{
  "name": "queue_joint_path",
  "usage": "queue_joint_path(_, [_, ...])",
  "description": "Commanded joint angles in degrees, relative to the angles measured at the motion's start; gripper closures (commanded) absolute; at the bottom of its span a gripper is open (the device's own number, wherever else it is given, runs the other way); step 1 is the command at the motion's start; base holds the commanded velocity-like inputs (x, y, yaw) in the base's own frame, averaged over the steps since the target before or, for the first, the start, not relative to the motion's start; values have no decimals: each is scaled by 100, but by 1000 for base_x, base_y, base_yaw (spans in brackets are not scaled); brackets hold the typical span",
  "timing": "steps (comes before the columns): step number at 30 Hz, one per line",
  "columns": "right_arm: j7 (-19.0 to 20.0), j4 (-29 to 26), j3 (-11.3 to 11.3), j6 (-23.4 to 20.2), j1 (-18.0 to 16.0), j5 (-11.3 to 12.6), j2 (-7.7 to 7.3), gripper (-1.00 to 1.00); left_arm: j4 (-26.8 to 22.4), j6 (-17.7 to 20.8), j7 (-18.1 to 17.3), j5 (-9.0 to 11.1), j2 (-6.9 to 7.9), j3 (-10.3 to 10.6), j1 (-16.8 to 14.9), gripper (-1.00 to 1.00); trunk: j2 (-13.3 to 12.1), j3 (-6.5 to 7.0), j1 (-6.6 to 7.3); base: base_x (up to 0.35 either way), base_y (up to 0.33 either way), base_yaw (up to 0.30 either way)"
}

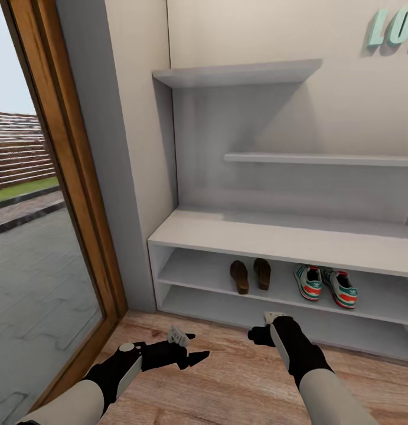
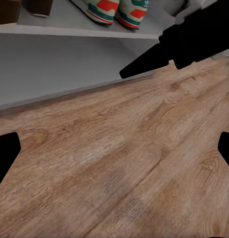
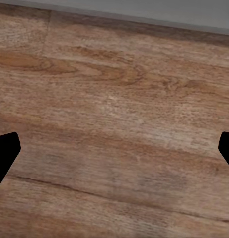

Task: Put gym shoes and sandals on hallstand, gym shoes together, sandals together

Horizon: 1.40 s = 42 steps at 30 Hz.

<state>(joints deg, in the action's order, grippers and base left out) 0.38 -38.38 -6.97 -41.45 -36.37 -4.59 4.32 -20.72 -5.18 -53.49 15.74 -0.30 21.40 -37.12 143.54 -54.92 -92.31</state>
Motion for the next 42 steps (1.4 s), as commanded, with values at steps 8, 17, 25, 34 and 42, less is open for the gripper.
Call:
queue_joint_path(8, [35,-12,-33,711,7,-8,8,-100,7,-54,8,26,4,40,-6,-100,3,-6,1,-49,0,0])
queue_joint_path(17, [35,3,-33,1134,7,-38,8,-100,4,-54,12,26,4,40,-7,-100,3,-6,1,-77,0,0])
queue_joint_path(25, [40,6,-27,1234,6,-20,8,-100,-1,-54,7,26,4,39,-13,-100,3,0,1,-3,0,-105])
queue_joint_path(34, [33,11,-24,1605,7,-9,11,-100,-2,-54,5,26,4,38,-9,-100,-6,159,17,0,0,-247])
queue_joint_path(42, [38,509,-14,1622,7,-11,34,-100,6,-54,13,26,4,38,-8,-100,-16,340,37,0,0,-41])
